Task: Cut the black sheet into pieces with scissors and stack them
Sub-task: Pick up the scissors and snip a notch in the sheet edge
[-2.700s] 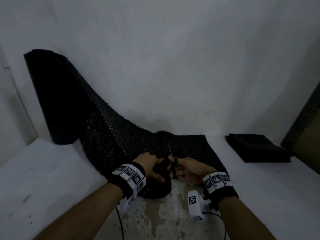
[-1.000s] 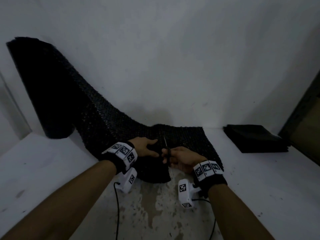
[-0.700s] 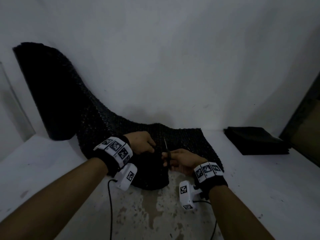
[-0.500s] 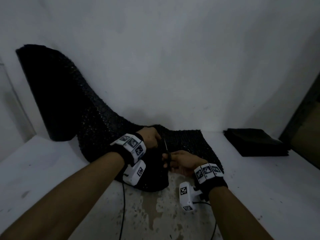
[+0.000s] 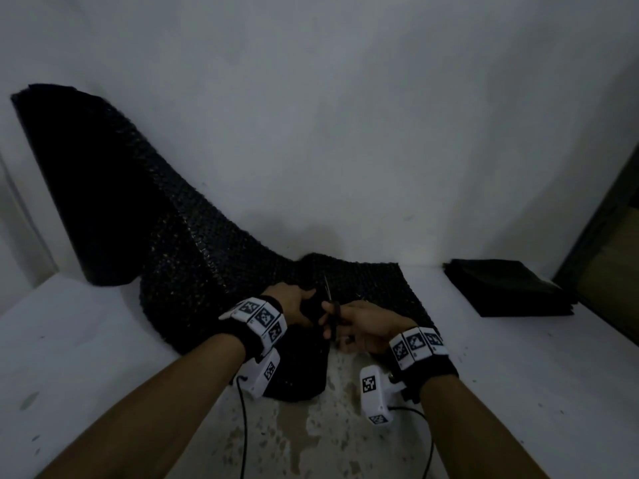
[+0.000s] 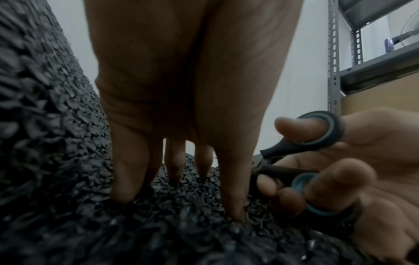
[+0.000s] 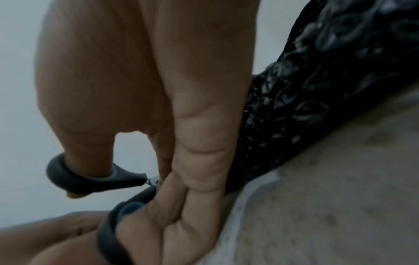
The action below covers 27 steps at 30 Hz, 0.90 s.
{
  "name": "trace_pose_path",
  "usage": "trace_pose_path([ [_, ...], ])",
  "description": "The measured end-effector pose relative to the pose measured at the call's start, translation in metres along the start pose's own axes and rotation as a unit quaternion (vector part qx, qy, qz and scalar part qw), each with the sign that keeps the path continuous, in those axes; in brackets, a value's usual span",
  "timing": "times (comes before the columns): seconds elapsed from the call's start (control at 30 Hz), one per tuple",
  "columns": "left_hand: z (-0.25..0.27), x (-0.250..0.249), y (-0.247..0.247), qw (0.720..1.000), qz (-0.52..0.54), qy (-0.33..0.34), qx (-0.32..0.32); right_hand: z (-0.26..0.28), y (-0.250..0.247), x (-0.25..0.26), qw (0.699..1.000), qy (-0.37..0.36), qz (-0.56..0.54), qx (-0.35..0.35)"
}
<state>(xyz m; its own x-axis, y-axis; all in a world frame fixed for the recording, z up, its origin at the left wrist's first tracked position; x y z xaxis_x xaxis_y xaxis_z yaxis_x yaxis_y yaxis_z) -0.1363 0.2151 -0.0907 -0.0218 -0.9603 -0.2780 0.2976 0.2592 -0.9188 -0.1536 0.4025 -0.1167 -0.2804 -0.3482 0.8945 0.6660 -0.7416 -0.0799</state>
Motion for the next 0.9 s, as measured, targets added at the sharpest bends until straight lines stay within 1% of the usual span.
trace_pose_path([
  [0.17, 0.002, 0.003, 0.001, 1.0, -0.006, 0.012, -0.01, -0.01, -0.002, 0.005, 1.0, 0.004, 0.008, -0.007],
  [0.4, -0.002, 0.005, 0.006, 1.0, -0.012, 0.023, -0.008, -0.026, -0.007, 0.006, 1.0, -0.002, 0.021, -0.015],
  [0.6, -0.005, 0.007, 0.008, 0.999, -0.02, 0.03, -0.009, -0.036, -0.01, 0.004, 0.999, -0.03, 0.02, -0.008],
  [0.73, -0.005, 0.008, 0.008, 0.999, -0.021, 0.031, -0.006, -0.039, -0.009, 0.0, 0.998, -0.058, 0.015, -0.016],
  [0.9, -0.007, 0.009, 0.008, 0.999, -0.015, 0.04, -0.014, -0.031, -0.001, -0.005, 0.996, -0.087, -0.026, -0.021],
])
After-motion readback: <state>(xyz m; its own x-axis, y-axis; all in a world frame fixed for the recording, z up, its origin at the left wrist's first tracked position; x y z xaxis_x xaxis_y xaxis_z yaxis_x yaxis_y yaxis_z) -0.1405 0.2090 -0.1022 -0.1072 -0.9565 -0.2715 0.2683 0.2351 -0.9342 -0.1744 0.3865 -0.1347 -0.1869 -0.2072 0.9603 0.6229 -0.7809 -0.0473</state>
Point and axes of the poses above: each hand's wrist, its own z-axis away from the middle knuckle, its own y-axis out of the palm, x = y × z, the point moved 1 cm from there along -z, towards the middle knuckle, and after that the axes turned 9 degrees about z, right-handed, at the moved point
